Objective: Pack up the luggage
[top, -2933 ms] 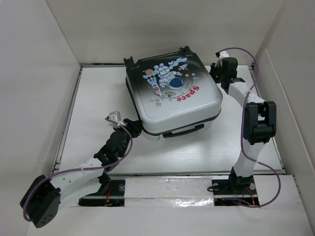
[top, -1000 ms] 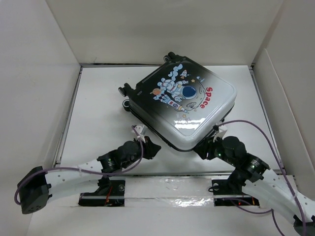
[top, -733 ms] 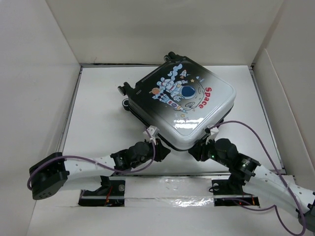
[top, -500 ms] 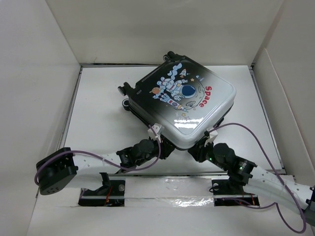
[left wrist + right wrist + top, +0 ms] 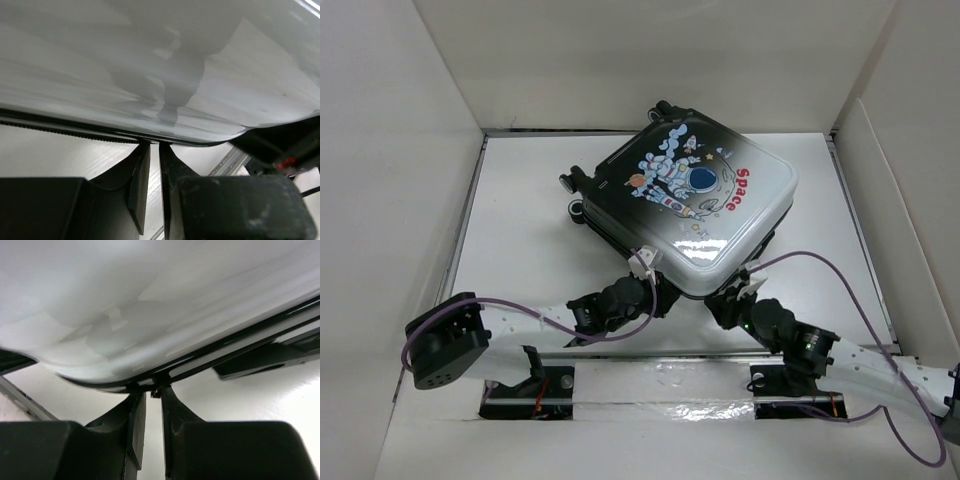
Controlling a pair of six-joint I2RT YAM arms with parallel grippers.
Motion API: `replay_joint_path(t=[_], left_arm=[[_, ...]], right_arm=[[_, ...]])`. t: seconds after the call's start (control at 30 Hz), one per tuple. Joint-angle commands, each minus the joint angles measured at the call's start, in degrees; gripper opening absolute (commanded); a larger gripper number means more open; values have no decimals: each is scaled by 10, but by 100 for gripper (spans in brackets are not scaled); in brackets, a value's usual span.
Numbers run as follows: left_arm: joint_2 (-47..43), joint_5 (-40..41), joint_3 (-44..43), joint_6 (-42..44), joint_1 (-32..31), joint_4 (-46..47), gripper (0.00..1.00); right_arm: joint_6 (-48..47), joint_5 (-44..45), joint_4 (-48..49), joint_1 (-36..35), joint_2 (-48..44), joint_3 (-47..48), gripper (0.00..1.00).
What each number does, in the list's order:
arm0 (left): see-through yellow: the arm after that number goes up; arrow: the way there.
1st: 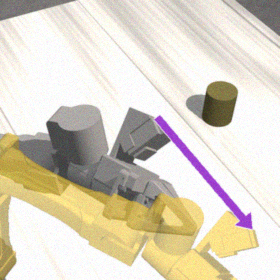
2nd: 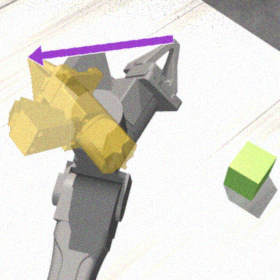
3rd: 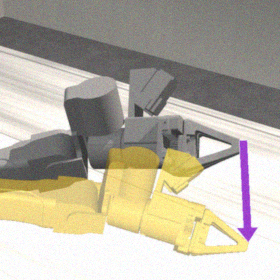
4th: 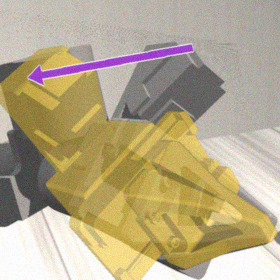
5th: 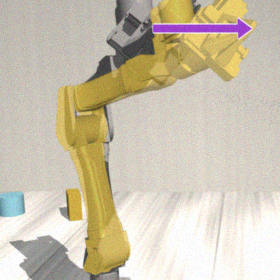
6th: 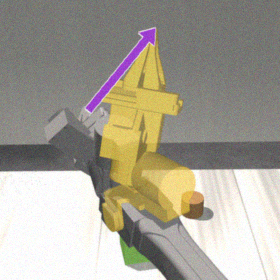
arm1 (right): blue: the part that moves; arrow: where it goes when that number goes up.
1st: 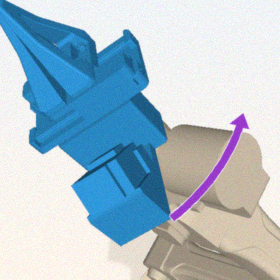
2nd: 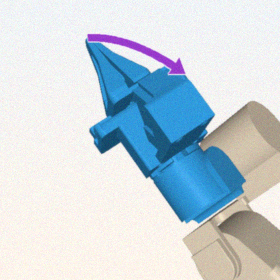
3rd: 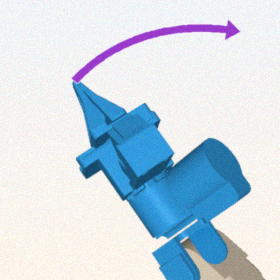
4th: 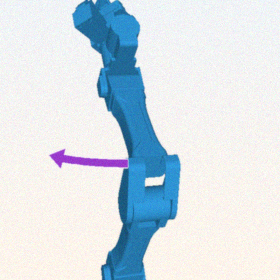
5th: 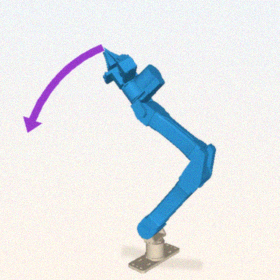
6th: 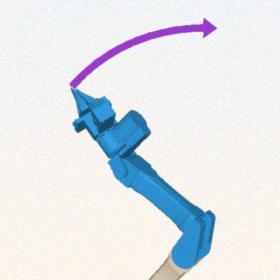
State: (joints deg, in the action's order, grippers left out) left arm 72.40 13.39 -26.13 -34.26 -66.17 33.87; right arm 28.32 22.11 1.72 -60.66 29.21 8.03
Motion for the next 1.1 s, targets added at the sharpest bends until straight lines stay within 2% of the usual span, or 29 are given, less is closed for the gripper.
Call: replay_joint_path(t=[0.0,0.07,0.2,0.3,0.33,0.43,0.47,0.57,0.6,0.67,0.77,0.87,1.0,1.07], left_arm=[[13,29,-68,1,26,88,10],[20,29,-81,2,32,93,10],[48,29,-106,8,49,95,10],[64,13,-122,8,49,105,10],[78,8,-127,8,49,107,10],[99,-18,-141,5,49,115,11],[100,-27,-142,3,54,114,13],[86,-49,-126,-11,78,103,26],[76,-55,-108,-15,87,96,41],[29,-57,-82,-23,109,69,54],[-58,-43,-26,-32,131,20,64],[-152,-47,10,-39,177,-35,64],[-248,-13,6,-43,245,-121,58],[-279,-15,-1,-63,320,-146,58]], right_arm=[[24,-32,-38,-54,8,55,0],[42,-41,-102,-86,30,91,0],[73,-50,-151,-175,126,152,0],[85,-12,-124,-247,210,205,0],[85,29,-111,-275,234,222,0],[75,102,-71,-281,334,294,0],[69,126,-29,-281,357,305,0],[65,188,73,-273,427,306,0],[74,198,79,-273,436,306,0],[90,216,78,-273,437,297,0],[103,211,87,-273,390,252,0],[118,206,54,-273,336,220,0],[159,218,24,-287,274,171,0],[166,228,21,-287,251,152,0]])
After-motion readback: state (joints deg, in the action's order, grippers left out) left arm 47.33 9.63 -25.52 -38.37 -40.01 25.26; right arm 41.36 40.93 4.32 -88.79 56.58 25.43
